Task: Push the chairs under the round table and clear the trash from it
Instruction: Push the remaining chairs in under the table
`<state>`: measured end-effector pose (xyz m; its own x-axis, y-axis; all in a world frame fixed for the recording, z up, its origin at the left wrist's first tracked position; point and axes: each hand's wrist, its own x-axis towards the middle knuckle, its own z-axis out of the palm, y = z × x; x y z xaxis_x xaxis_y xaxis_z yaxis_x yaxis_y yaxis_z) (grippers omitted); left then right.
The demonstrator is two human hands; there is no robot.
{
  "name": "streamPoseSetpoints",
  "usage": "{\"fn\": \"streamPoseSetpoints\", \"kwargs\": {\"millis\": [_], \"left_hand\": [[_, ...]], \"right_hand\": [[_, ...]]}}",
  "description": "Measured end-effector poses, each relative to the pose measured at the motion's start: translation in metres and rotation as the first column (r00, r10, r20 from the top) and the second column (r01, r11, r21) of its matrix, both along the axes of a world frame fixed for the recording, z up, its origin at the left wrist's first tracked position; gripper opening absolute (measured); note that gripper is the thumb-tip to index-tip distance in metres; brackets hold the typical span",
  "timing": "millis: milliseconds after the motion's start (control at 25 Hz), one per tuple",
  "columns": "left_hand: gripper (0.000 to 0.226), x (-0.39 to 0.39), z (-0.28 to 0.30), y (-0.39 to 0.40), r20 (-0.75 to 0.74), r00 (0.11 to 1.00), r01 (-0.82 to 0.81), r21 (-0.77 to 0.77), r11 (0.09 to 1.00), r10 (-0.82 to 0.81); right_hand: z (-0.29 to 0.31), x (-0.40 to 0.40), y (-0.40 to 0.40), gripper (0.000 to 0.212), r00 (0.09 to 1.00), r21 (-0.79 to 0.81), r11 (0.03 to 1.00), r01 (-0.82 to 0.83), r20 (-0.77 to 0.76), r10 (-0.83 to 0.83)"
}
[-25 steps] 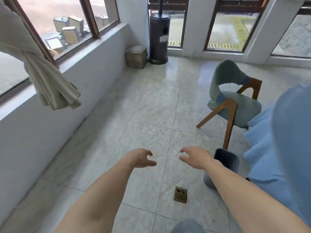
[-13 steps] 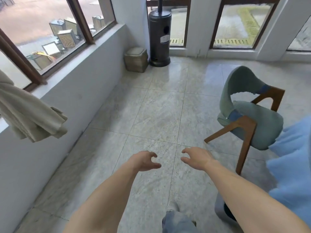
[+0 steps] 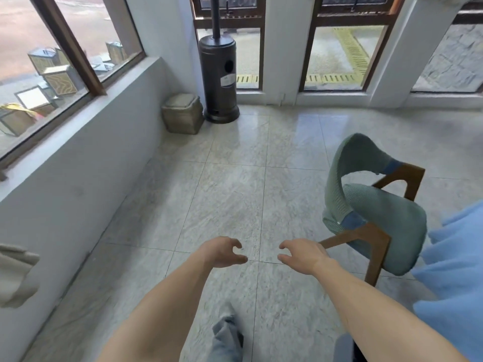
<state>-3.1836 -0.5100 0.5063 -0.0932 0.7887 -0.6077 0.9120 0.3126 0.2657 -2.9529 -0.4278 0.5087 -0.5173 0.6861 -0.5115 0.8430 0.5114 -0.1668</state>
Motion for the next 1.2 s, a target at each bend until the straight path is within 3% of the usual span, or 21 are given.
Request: {"fn": "streamPoseSetpoints", "kwargs": {"millis": [600,1200], "left_hand": [[0.061,-0.098,0.005,0.337,-0.001,0.959,0.284,0.030,0.958,-0.284],[0.062,-0.063,0.002,0.654,-0.061,0.875,0.481,0.019,0.876,-0.480]], "right_hand": [[0.015,-0.077,0.274,0.048,0.935,0.070,0.933,0.353,-0.054,-0.350],[0.001,-0.045,0.544,0.045,0.845,0.109,0.838,0.534,-0.079,-0.528]]}}
